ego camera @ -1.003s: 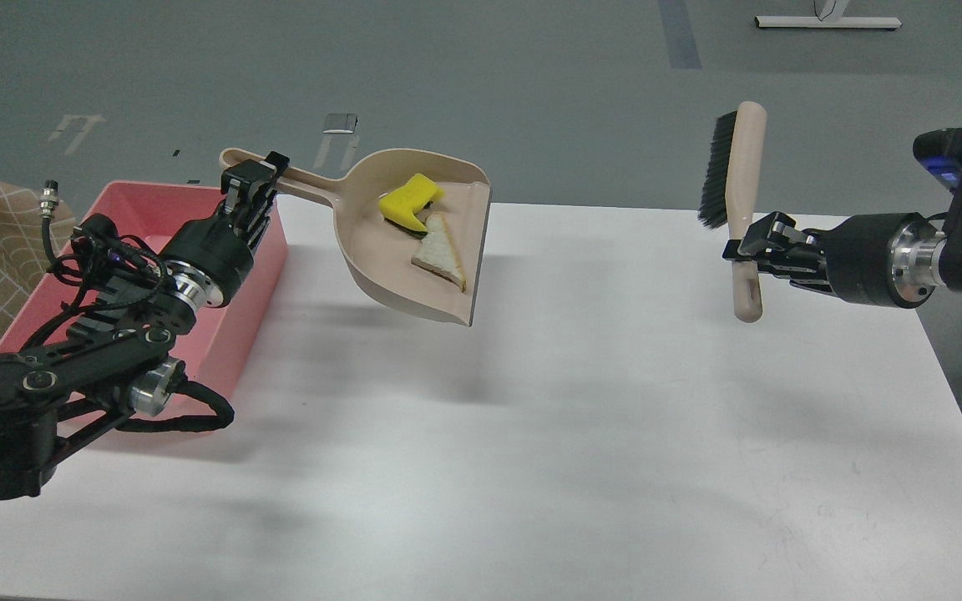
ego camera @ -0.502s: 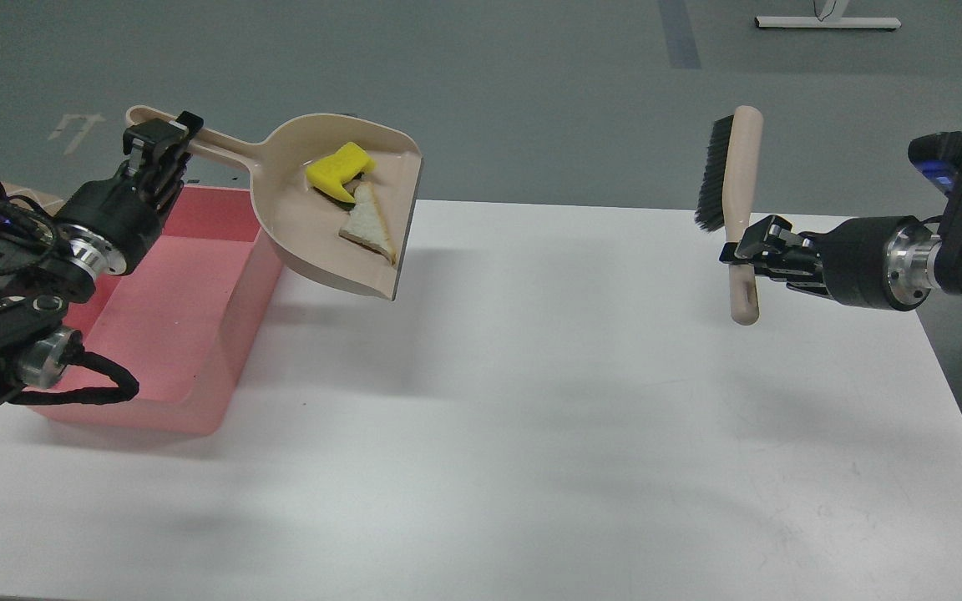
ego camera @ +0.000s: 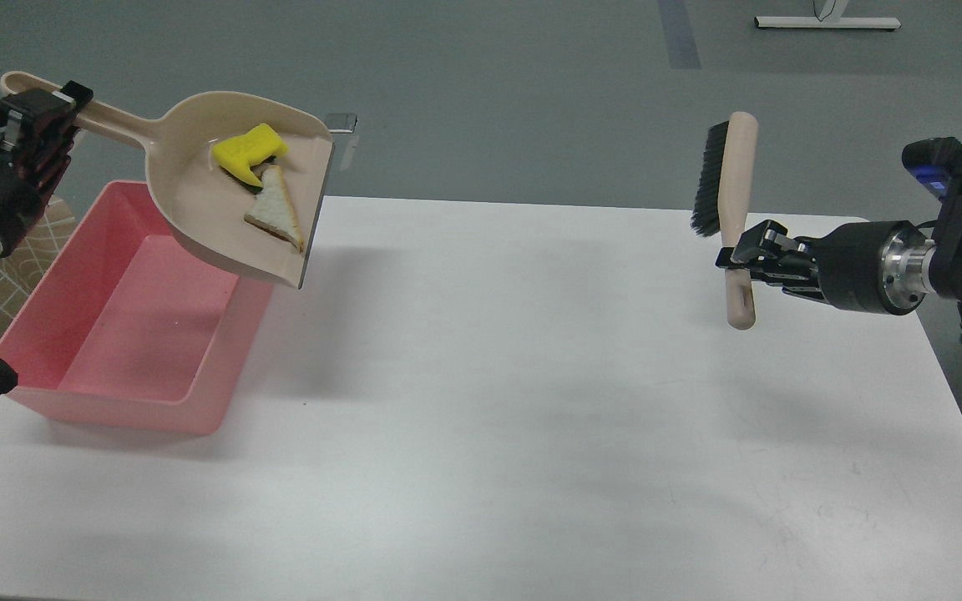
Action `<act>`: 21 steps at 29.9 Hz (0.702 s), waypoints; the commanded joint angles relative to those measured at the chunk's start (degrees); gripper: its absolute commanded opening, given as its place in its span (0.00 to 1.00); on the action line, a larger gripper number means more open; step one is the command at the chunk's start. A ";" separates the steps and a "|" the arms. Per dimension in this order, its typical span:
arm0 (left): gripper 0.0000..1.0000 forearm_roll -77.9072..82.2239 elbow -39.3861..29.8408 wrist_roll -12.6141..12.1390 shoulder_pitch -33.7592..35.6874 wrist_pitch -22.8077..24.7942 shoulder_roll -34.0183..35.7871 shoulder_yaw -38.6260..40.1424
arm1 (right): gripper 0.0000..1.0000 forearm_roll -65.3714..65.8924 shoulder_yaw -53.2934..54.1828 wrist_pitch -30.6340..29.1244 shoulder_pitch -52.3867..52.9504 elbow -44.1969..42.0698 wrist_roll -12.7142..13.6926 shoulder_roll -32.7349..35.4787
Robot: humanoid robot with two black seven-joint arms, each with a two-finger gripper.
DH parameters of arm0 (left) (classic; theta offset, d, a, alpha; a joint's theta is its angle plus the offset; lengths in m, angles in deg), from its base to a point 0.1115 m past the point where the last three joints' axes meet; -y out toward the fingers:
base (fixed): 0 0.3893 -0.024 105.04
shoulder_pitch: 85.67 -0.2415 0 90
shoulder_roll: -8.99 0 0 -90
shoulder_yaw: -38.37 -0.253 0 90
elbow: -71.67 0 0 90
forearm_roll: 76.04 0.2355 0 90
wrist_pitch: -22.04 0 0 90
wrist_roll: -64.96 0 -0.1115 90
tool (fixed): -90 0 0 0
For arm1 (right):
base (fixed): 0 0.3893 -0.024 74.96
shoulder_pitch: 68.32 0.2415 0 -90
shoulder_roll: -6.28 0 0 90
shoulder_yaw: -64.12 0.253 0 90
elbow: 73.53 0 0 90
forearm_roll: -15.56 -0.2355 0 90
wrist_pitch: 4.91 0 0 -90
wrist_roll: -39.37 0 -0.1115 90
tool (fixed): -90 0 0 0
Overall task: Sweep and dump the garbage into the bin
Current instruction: 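Lift the dustpan with the left gripper over the pink bin, then tilt the dustpan to pour the sponge and item into the bin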
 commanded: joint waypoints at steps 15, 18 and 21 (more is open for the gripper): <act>0.00 0.19 11.26 1.12 -0.36 6.71 4.03 -0.80 | 0.00 0.00 -0.09 0.00 -0.49 -0.01 0.01 -0.62; 0.00 0.19 13.02 1.12 -0.36 7.41 4.03 -0.80 | 0.00 0.00 0.00 0.00 -0.58 -0.01 0.01 -0.62; 0.00 0.19 15.04 1.12 -0.54 8.46 4.03 -0.89 | 0.00 0.00 0.00 0.00 -0.58 -0.10 0.01 -0.88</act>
